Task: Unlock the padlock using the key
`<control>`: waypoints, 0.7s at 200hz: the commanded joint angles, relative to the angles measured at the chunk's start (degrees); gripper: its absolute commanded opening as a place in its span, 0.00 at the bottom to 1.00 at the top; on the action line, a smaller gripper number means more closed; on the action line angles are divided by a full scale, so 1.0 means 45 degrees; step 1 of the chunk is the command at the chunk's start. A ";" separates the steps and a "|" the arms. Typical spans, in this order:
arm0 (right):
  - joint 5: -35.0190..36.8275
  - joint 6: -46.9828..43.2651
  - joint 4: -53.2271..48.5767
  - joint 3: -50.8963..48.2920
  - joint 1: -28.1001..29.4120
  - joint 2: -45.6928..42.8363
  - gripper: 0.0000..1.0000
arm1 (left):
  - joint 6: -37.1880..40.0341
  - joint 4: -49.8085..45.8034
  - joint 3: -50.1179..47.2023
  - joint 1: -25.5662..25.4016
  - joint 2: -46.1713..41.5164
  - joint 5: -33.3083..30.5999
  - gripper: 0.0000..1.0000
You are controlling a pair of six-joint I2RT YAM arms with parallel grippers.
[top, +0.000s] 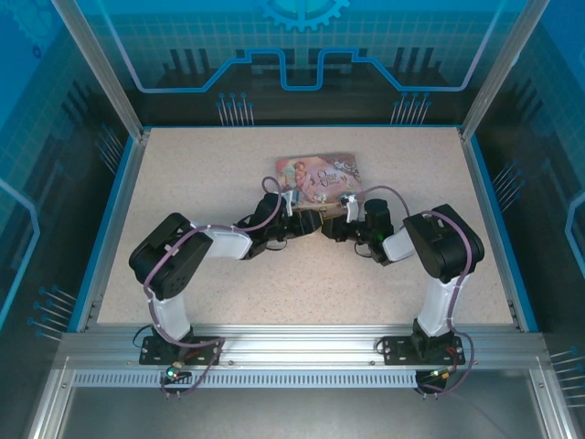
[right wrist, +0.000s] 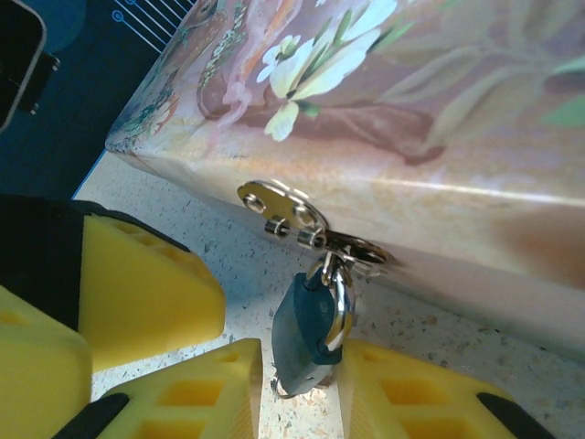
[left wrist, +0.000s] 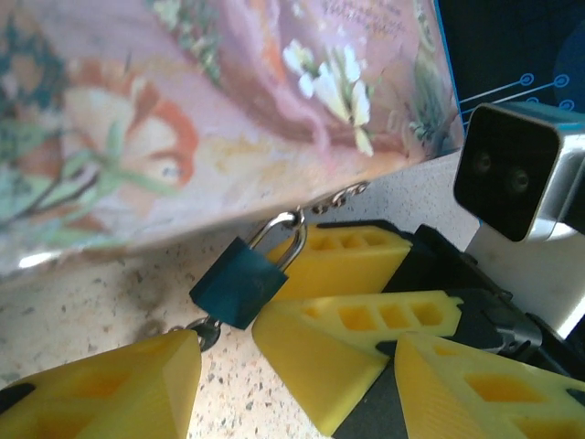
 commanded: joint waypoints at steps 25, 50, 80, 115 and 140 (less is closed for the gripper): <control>-0.0180 -0.0003 0.0008 -0.0041 -0.0058 -0.0286 0.28 | 0.1260 -0.0532 0.0866 -0.0106 0.0649 -0.0509 0.60; -0.0174 -0.0021 -0.0023 -0.0027 -0.0079 -0.0292 0.28 | 0.1326 -0.0778 0.1106 -0.0106 0.0901 -0.0716 0.61; -0.0194 -0.0022 -0.0033 -0.0014 -0.0079 -0.0255 0.28 | 0.1487 -0.0904 0.1293 -0.0101 0.1135 -0.1038 0.63; -0.0203 -0.0042 -0.0058 0.0031 -0.0078 -0.0236 0.28 | 0.1337 -0.0631 0.1540 -0.0092 0.1511 -0.0634 0.65; -0.0187 -0.0042 -0.0060 0.0033 -0.0105 -0.0226 0.28 | 0.0879 -0.0220 0.1689 -0.0089 0.1804 0.0120 0.63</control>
